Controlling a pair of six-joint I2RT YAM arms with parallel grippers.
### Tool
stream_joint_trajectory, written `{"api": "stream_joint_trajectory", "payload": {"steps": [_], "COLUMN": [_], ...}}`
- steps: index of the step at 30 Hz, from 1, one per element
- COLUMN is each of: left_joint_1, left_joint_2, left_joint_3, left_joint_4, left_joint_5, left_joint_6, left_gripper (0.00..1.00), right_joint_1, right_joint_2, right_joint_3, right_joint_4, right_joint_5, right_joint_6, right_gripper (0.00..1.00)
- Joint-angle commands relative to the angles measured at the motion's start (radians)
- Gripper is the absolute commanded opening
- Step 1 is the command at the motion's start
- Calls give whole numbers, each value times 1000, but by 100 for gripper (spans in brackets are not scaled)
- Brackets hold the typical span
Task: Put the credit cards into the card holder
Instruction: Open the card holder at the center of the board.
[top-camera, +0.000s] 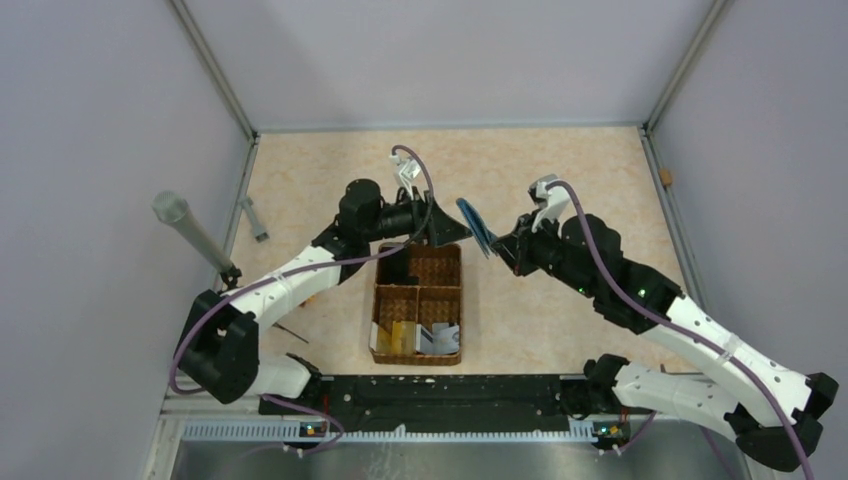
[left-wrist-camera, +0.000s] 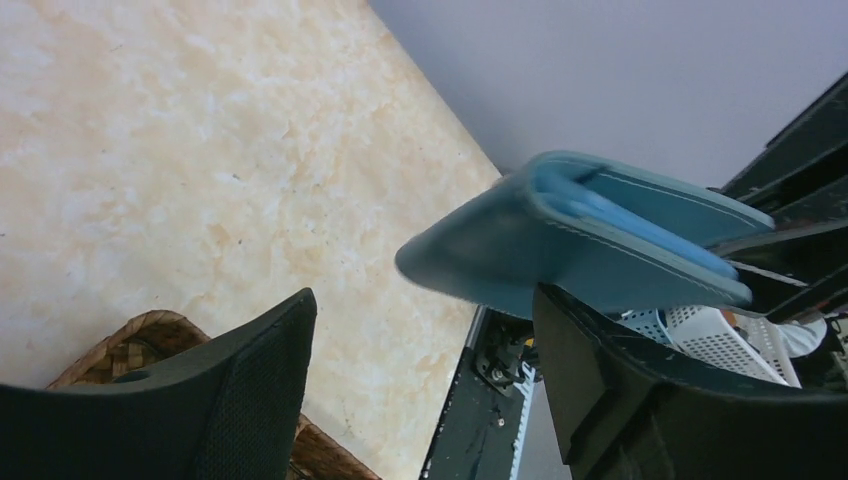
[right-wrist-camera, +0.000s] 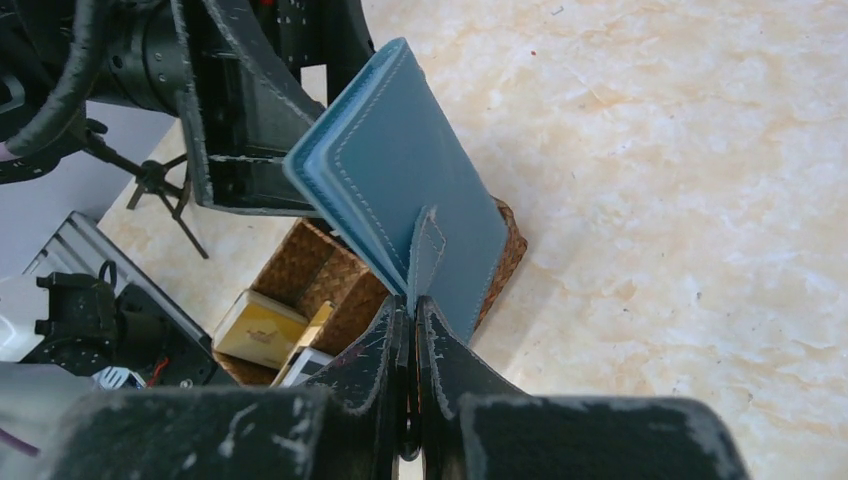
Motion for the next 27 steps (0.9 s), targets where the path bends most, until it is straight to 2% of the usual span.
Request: {"api": "stream_joint_trajectory", "payload": {"steps": [1,7,12,17,22,27], "left_joint_1": [-8,-10,-13,-17,-16,-16], "left_joint_2": [-45,-142,-162,-180,-218,-236], "left_joint_3": [-47,-134,-159,-183,-208,-221], "left_joint_4": [151,177,219,266,269,269], "left_joint_5": [57,78,113,135,153,164], "left_joint_6": [-19,87,98,99,102,107], "left_gripper": [82,85,86,69,69,53], "right_joint_1": [-10,-25,-61,-91,-120,-124], "right_joint_2": [14,20,34,36,45,56], "right_joint_3": [-8,12,16,0,1,-1], "right_joint_4": [41,90,135,169,157,169], "right_joint_5": [-22,-92,-203,-260,-265,-288], "right_joint_6": [29,63,106,153,185,196], "right_gripper": [0,0,0,0,0,0]}}
